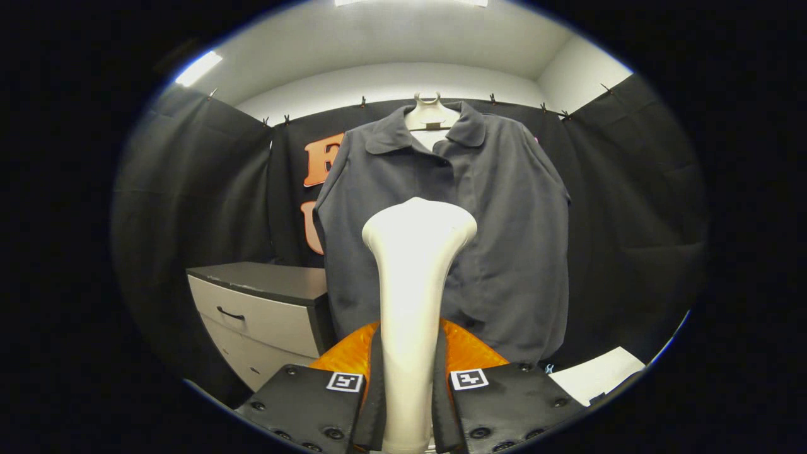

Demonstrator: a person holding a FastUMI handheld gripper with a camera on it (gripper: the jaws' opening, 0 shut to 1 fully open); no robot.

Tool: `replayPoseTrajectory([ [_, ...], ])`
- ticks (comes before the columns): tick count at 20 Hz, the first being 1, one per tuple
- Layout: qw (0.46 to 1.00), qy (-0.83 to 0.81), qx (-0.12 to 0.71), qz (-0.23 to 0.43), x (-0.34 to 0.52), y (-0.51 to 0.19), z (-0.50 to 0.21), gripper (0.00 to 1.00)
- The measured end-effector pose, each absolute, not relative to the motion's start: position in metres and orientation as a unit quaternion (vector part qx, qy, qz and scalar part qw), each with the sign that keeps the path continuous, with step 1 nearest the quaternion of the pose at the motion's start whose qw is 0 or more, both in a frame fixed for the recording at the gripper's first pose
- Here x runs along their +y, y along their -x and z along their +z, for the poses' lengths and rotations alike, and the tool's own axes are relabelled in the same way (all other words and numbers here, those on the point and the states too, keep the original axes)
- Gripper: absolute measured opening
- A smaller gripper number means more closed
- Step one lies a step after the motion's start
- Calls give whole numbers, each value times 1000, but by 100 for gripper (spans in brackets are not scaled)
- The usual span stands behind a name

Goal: Iron the clothes twice with a garment steamer, once on the left side and once on the right side.

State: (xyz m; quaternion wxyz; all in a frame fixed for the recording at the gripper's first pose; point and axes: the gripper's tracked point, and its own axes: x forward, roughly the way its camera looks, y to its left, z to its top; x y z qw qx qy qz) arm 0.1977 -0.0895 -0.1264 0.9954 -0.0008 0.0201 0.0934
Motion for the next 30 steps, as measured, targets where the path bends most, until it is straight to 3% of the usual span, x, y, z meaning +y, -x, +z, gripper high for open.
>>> replayPoseTrajectory([
  [16, 998, -12, -29, 56, -154, -298, -42, 37],
  [30, 999, -3, 17, 29, -192, -320, -96, 36],
])
